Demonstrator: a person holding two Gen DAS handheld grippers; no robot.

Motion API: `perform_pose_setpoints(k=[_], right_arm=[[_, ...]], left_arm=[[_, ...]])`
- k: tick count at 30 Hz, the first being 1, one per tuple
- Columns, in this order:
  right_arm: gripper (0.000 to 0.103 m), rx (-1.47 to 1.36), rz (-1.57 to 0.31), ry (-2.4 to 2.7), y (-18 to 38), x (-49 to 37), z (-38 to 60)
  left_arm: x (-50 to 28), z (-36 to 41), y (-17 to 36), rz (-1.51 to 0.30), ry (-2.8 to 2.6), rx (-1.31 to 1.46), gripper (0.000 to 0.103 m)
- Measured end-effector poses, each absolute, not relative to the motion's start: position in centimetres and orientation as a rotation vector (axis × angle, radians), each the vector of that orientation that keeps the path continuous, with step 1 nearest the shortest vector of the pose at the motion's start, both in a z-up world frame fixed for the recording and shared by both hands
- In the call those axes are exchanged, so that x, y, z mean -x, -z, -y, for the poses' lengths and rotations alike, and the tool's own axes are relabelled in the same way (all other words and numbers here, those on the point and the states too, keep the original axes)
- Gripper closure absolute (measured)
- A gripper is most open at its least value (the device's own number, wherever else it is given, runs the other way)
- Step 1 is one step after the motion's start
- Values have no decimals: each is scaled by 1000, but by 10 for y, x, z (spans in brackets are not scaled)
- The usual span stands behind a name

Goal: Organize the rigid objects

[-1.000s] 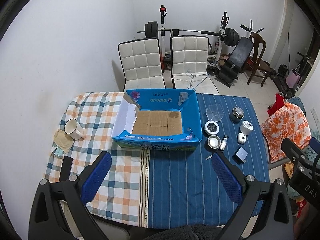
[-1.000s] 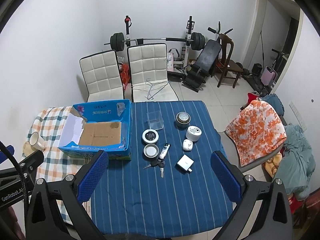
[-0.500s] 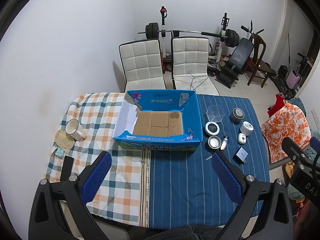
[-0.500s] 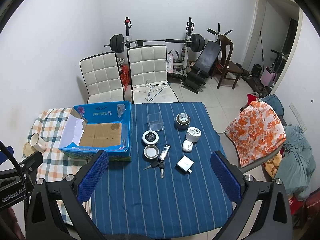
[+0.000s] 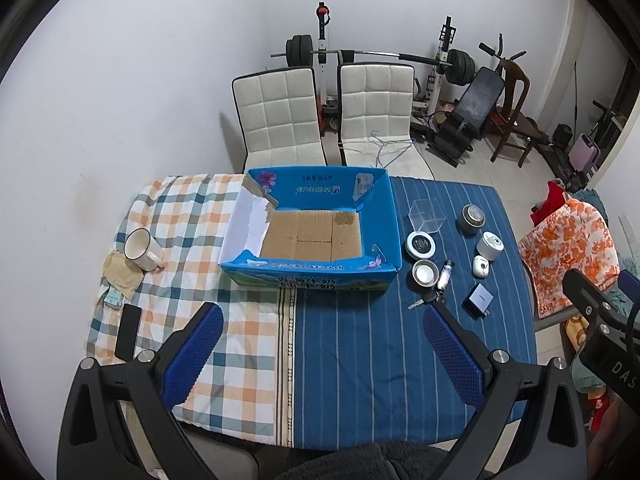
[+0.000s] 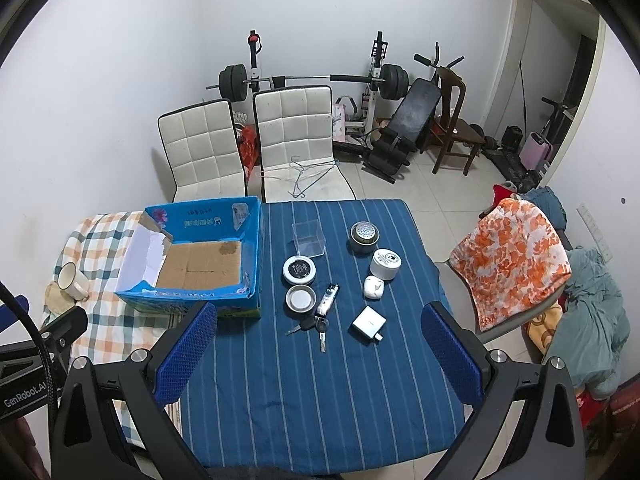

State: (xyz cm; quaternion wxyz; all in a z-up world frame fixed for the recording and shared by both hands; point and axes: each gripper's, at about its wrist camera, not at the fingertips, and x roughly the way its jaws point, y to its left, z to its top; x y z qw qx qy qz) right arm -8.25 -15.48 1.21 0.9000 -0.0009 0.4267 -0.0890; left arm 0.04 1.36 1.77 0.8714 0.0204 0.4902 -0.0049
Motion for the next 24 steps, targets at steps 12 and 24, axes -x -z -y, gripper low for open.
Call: perform_pose_setpoints(k=[12, 24], right_arm=[[0, -7, -911, 197, 4, 80, 160], [0, -59, -933, 255, 11, 64, 170]], left_arm=[[0, -12, -7, -1047, 24, -49, 0], [-25, -16, -3, -1034, 76, -43, 0]])
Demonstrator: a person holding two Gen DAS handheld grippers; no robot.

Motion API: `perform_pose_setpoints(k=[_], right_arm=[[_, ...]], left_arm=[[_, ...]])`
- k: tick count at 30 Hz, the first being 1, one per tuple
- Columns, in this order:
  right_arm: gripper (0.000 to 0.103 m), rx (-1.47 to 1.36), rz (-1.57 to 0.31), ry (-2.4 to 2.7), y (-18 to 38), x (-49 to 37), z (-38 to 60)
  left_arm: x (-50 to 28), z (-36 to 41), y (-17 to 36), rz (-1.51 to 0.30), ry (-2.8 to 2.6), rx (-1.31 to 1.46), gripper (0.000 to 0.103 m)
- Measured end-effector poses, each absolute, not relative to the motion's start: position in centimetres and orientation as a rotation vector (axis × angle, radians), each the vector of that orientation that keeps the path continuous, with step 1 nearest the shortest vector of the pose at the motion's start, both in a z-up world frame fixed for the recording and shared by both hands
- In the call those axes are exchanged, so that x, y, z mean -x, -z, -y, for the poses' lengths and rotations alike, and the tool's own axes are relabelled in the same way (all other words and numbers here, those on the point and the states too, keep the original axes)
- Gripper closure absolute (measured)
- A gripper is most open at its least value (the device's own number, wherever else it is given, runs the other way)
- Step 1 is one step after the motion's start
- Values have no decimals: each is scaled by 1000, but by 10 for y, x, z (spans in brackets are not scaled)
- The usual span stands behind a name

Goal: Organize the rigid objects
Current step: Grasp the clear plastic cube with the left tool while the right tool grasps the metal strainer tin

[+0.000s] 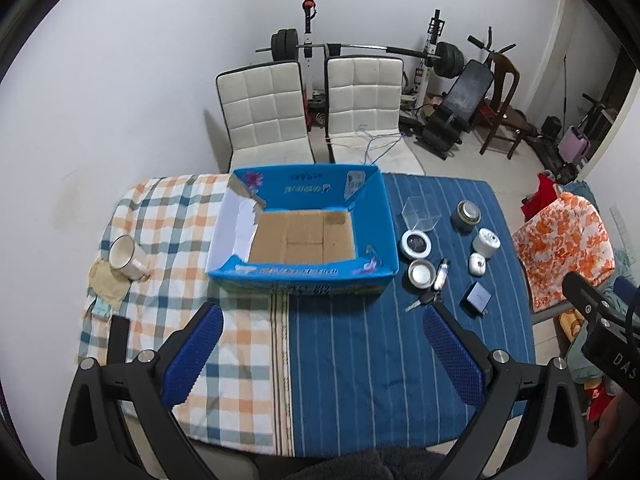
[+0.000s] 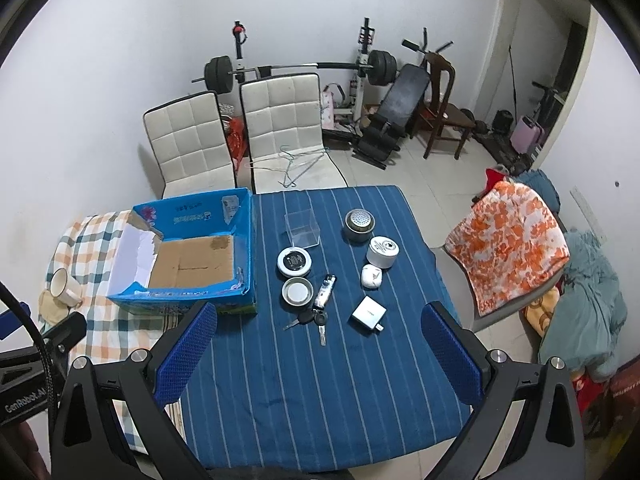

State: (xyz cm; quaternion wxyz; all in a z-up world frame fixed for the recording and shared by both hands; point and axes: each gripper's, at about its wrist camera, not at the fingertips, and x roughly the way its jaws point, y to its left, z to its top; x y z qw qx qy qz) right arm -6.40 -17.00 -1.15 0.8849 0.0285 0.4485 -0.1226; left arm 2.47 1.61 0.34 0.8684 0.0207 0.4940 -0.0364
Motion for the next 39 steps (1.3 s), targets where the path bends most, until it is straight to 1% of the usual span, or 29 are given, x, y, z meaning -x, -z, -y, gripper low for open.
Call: perform_pose_setpoints(k=[6, 9, 12, 16, 19, 23, 28, 32, 33, 35, 36, 39], right_arm=[[0, -145, -977, 367, 33, 31, 221], [0, -172, -1041, 397, 60, 2, 257], [0, -197, -1093, 379, 89, -34, 293], [0, -225, -1163, 329, 137, -102, 337], [0, -223, -1235, 289, 181, -169, 369], [0, -199, -1325, 243, 240, -250, 387], [1, -184, -1459, 191, 316, -316, 401], [2, -204, -1532, 145, 356, -338, 400], [3, -205, -1545, 133, 364, -342, 398], [17, -211, -1575, 103, 381, -349, 398], [27, -204, -1589, 108, 386, -351, 398], [29, -219, -1599, 104, 390, -350, 405]], left_arm=[[-72, 9, 11, -1009, 151, -58, 0], [-110, 36, 32, -1042, 169, -89, 0], [-153, 68, 64, -1127, 192, -89, 0], [-216, 111, 110, -1268, 218, -22, 0], [-262, 143, 148, -1380, 226, 50, 0], [-311, 180, 200, -1508, 186, 90, 0], [-342, 199, 238, -1578, 114, 79, 0], [-357, 201, 257, -1606, 74, 61, 0], [-359, 201, 261, -1613, 71, 63, 0], [-362, 204, 266, -1624, 63, 61, 0], [-363, 205, 267, -1629, 64, 56, 0], [-370, 213, 278, -1648, 69, 38, 0]])
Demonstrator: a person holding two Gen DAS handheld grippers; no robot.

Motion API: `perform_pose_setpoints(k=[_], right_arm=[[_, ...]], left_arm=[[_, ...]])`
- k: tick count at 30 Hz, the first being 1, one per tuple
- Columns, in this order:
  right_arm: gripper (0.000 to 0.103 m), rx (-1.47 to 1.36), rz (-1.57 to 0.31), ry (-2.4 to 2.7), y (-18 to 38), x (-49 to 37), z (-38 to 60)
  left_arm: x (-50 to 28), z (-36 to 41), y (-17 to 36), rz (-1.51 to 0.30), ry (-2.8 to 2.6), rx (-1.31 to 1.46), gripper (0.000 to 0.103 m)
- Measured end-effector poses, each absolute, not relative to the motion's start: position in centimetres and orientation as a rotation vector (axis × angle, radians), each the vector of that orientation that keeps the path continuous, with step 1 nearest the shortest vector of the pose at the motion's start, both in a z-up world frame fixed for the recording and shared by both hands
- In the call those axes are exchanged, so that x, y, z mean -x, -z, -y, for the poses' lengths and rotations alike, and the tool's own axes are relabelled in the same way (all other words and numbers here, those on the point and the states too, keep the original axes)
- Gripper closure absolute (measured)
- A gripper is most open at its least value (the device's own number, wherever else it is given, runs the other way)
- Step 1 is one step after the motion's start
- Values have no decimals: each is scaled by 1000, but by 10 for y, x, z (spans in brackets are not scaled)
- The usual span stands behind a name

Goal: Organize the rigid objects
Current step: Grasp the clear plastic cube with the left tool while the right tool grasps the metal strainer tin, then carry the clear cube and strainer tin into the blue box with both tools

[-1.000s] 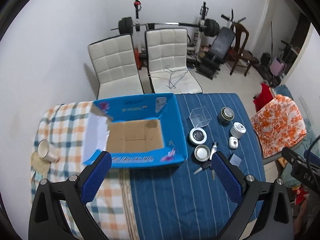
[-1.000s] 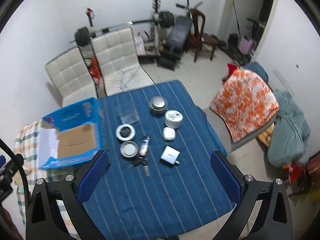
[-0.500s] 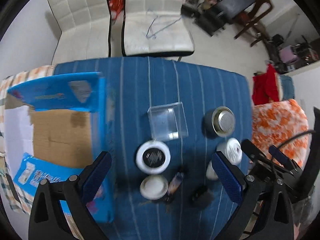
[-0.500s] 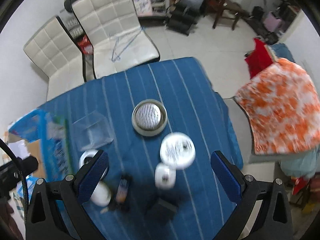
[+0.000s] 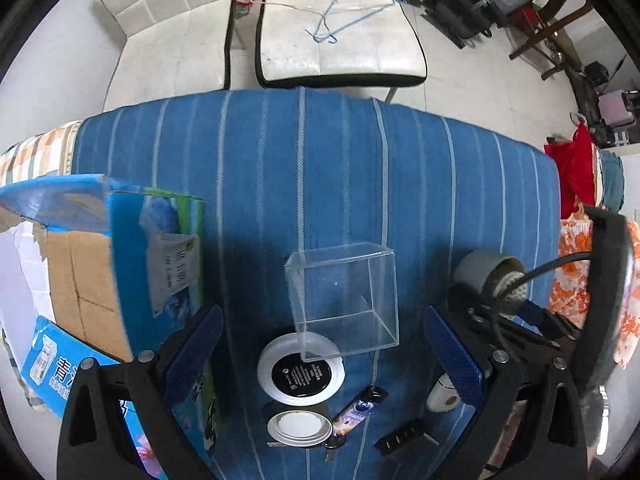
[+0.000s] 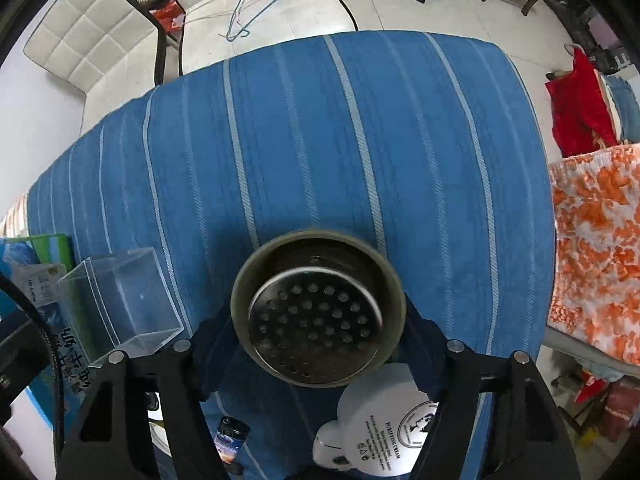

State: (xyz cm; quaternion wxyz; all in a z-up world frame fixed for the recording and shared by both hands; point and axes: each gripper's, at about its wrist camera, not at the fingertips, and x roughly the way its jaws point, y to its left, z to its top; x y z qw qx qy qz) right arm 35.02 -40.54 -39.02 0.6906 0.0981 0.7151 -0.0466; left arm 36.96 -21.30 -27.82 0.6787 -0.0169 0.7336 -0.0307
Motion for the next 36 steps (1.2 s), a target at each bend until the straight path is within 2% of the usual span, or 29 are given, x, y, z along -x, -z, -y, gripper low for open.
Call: perform_pose_setpoints(k=[12, 13, 14, 15, 23, 36], right_arm=[[29, -168, -1648, 159, 393, -349, 430], [29, -158, -1650, 165, 393, -350, 429], [29, -154, -1651, 168, 391, -348, 428], [29, -152, -1649, 172, 391, -348, 427], [30, -142, -1629, 179, 385, -343, 420], [30, -169, -1538, 144, 336, -325, 407]], left_arm=[[-379, 237, 326, -1753, 79, -20, 2], [-379, 238, 328, -1750, 79, -24, 14], [-379, 239, 330, -1749, 77, -33, 33], [-378, 239, 333, -1749, 66, -53, 39], [-365, 249, 319, -1657, 88, -116, 40], [-345, 236, 242, -1492, 136, -122, 40]])
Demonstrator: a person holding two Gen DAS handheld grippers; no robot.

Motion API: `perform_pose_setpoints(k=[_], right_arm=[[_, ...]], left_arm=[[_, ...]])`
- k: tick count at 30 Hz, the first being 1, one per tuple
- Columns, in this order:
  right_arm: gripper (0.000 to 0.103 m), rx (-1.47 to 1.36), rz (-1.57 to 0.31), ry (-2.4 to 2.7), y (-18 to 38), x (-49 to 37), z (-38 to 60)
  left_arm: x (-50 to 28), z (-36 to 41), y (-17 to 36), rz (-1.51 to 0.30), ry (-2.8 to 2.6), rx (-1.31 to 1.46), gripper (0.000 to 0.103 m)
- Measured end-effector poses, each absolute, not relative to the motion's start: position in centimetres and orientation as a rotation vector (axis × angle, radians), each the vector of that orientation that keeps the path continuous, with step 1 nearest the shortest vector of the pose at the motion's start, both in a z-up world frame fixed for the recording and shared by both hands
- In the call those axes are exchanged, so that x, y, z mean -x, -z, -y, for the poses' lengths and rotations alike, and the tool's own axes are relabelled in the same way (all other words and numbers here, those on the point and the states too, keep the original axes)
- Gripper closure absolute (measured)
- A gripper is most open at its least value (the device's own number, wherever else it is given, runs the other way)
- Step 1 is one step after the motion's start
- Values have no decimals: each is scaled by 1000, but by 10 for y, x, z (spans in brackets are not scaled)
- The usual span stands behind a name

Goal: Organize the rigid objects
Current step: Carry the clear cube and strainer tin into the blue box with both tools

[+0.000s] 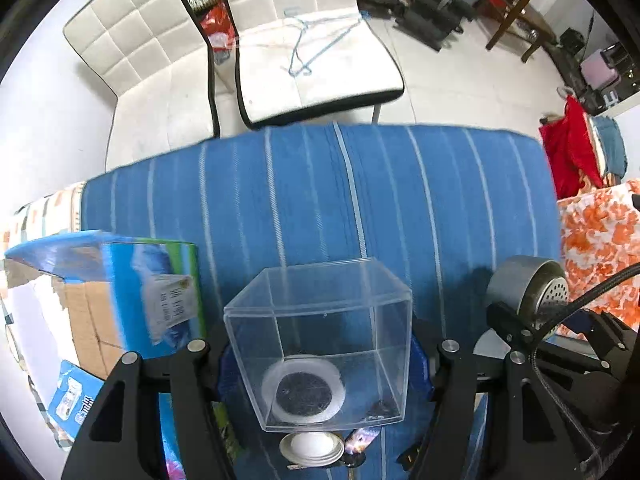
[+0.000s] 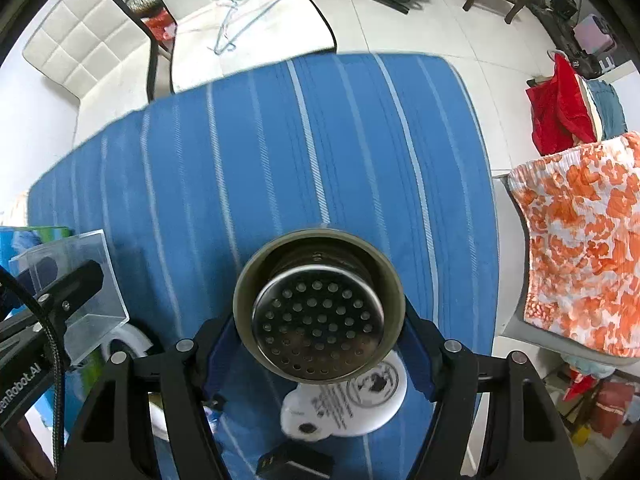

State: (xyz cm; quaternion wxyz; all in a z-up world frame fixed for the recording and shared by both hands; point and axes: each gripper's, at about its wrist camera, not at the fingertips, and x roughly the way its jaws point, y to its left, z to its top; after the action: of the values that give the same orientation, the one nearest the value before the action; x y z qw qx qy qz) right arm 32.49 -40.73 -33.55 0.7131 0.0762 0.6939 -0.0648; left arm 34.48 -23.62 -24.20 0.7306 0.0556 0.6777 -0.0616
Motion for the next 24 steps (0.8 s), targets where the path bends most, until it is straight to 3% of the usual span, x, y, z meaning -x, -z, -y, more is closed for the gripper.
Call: perform_pose_setpoints(k=[15, 24], right_arm=[[30, -156, -1339, -44, 204, -282, 279], [30, -119, -1328, -135, 197, -282, 136]], left_arm=[[-325, 121, 165, -1380, 162, 5, 40], [-331, -7, 177, -1408, 92, 30, 40]])
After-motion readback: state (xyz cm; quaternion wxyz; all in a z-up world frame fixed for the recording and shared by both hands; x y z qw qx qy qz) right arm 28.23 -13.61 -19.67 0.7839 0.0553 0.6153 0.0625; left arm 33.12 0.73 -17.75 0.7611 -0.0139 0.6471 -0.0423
